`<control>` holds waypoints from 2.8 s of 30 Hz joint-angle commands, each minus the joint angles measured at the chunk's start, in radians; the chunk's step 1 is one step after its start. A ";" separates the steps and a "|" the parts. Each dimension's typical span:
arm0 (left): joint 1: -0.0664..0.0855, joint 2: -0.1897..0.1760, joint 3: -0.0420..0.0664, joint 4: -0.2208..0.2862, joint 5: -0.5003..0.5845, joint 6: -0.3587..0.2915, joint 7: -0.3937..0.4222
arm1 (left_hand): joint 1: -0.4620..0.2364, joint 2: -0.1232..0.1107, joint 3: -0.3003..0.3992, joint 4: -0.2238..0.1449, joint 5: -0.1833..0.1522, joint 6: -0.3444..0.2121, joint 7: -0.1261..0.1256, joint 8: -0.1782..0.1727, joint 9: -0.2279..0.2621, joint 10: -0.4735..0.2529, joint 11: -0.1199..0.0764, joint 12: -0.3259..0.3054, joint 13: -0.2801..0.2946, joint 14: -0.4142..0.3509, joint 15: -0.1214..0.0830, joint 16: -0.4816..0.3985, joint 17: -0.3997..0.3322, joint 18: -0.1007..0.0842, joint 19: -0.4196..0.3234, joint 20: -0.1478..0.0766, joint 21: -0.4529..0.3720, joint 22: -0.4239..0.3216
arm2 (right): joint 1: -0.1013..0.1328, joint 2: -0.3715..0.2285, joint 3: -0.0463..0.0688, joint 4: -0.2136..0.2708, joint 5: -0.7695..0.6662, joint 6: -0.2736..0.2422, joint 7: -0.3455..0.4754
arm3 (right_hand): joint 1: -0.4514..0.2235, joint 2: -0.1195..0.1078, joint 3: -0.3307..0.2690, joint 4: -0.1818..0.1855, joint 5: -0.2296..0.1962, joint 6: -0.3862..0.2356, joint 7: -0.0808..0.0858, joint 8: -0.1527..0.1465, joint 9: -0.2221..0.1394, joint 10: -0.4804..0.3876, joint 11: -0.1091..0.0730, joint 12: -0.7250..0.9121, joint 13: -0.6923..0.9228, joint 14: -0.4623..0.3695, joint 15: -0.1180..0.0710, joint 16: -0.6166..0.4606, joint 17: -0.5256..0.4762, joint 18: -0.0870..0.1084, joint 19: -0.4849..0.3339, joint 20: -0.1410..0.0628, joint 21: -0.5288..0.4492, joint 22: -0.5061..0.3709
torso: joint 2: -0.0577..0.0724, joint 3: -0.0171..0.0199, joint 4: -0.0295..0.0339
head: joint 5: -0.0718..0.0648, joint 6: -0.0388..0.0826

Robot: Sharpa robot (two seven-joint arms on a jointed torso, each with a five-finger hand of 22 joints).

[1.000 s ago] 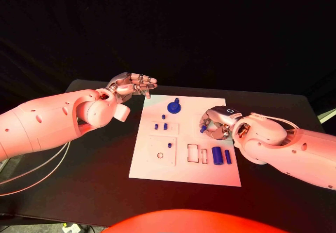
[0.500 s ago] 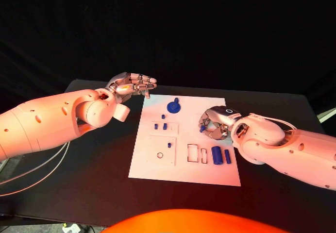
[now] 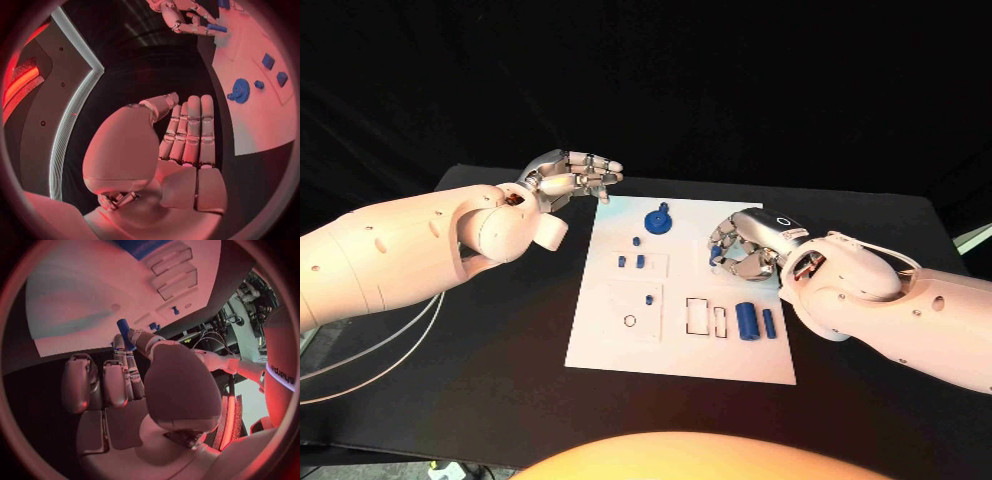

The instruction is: Assemble the parts on the task board

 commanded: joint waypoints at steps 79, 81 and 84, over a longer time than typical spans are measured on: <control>0.000 0.023 0.000 -0.006 0.008 0.013 -0.007 | 0.001 0.013 -0.028 0.006 0.014 -0.011 0.005 -0.005 0.016 -0.013 0.003 0.014 -0.011 -0.004 0.001 -0.012 -0.011 -0.001 0.002 0.009 -0.022 -0.015 | -0.153 0.219 -0.018 0.029 -0.069 -0.008 0.018 | -0.019 0.038 0.061 -0.029 0.014 0.016 -0.005 0.069 0.063 0.070 -0.019 0.003 0.030 0.045 -0.004 0.012 0.001 -0.014 0.050 -0.006 0.016 0.158 | 0.002 -0.0007 -0.0003 | 0.050 -0.023; 0.000 0.022 0.000 -0.006 0.008 0.013 -0.008 | 0.001 0.013 -0.028 0.006 0.014 -0.011 0.005 -0.005 0.016 -0.013 0.003 0.014 -0.011 -0.004 0.001 -0.012 -0.011 -0.001 0.002 0.009 -0.022 -0.015 | -0.153 0.220 -0.018 0.030 -0.071 -0.004 0.016 | -0.019 0.038 0.061 -0.029 0.014 0.016 -0.005 0.069 0.063 0.070 -0.019 0.003 0.030 0.045 -0.004 0.012 0.001 -0.014 0.050 -0.006 0.016 0.158 | 0.002 -0.0006 -0.0001 | 0.049 -0.023; 0.000 0.022 0.000 -0.005 0.008 0.013 -0.008 | 0.001 0.013 -0.028 0.006 0.014 -0.011 0.005 -0.005 0.016 -0.013 0.003 0.014 -0.011 -0.004 0.001 -0.012 -0.011 -0.001 0.002 0.009 -0.022 -0.015 | -0.153 0.223 -0.018 0.031 -0.078 0.009 0.010 | -0.022 0.036 0.060 -0.031 0.014 0.014 -0.004 0.070 0.066 0.070 -0.018 0.001 0.030 0.045 -0.004 0.011 -0.002 -0.013 0.049 -0.006 0.014 0.157 | 0.002 -0.0006 -0.0001 | 0.049 -0.023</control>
